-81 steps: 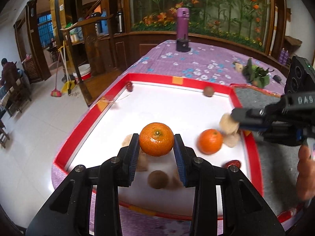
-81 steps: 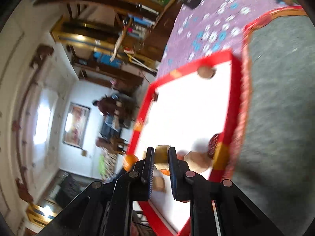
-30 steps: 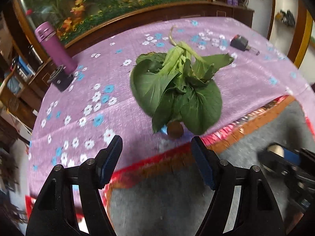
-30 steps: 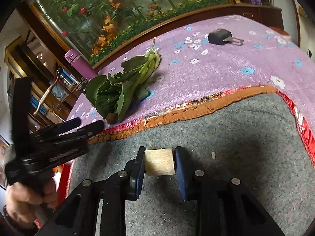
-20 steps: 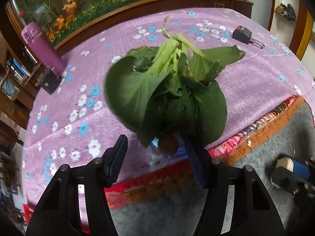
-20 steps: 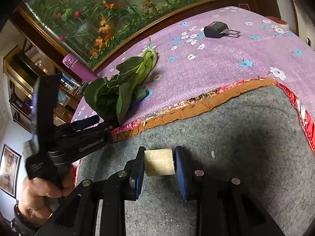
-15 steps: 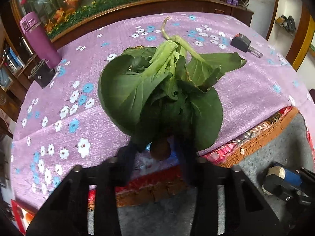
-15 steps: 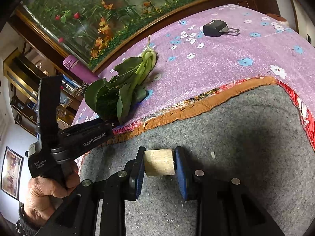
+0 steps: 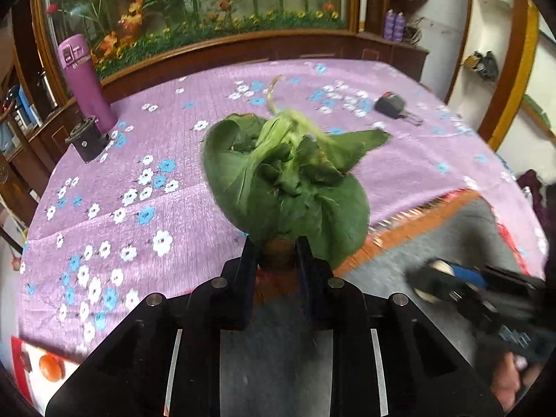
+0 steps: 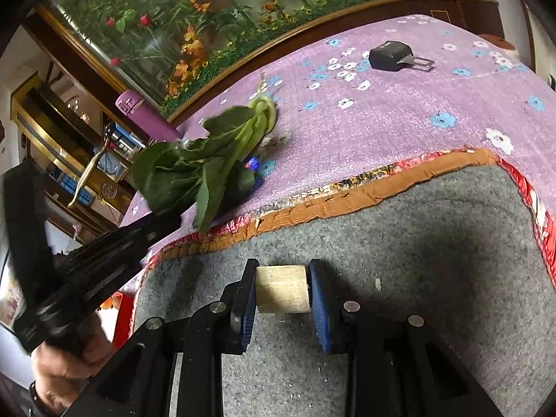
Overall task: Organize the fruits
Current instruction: 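Grasp the brown kiwi beside the green bok choy with the left tool, then carry the kiwi with the left tool into the tray while the right tool drops the cube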
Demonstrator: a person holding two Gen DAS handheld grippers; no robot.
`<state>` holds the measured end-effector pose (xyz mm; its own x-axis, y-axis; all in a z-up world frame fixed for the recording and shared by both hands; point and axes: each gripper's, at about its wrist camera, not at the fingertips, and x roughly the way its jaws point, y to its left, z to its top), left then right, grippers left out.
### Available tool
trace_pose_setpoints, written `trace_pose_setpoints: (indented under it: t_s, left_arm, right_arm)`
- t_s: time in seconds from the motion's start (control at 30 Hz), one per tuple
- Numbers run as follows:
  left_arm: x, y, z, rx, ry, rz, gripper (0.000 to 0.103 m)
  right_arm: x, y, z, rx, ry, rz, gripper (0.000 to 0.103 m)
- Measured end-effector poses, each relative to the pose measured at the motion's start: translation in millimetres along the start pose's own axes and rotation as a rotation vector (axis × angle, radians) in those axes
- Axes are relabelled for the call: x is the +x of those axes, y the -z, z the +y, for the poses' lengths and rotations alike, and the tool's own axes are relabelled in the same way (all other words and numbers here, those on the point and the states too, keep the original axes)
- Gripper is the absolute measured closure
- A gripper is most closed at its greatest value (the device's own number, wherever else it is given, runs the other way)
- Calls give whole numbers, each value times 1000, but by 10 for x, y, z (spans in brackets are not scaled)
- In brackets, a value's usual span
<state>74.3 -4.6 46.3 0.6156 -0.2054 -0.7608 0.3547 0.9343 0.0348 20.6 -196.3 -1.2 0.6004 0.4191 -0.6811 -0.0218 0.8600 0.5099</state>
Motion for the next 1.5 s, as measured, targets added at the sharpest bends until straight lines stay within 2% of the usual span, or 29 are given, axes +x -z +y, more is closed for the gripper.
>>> trace_pose_setpoints:
  t_s: [0.1,0.2,0.33,0.5,0.9,1.07,1.27,1.5]
  left_arm:
    - [-159,122,-73,25,16,-7,82]
    - [-229,259,-94,7,39,10,82]
    - [-229,456,-157,11,-6,25,82]
    - [-230,609,-113,-43,25,51,82]
    - [-135,699,-153,-40,14,52,78]
    - [-117,718,-180,-32,-3,34,78]
    - [-180,733,-120,-85,5,9,82]
    - [-601,903,-171,-124,-1,-78,83]
  right_arm:
    - [10,-6,19,-9,2,2,75]
    - [16,-14,-3,1,-12,6,75]
    - [22,-16,-6,-5,-13,8,75]
    - [21,-16,-22,-2,-21,7,75]
    - [33,-34,-41,-15,-19,31,75]
    - [29,-28,-17,-24,-18,42,75]
    - [9,12,73,-82,27,26,75]
    - [-7,26,47,-51,-43,28,75]
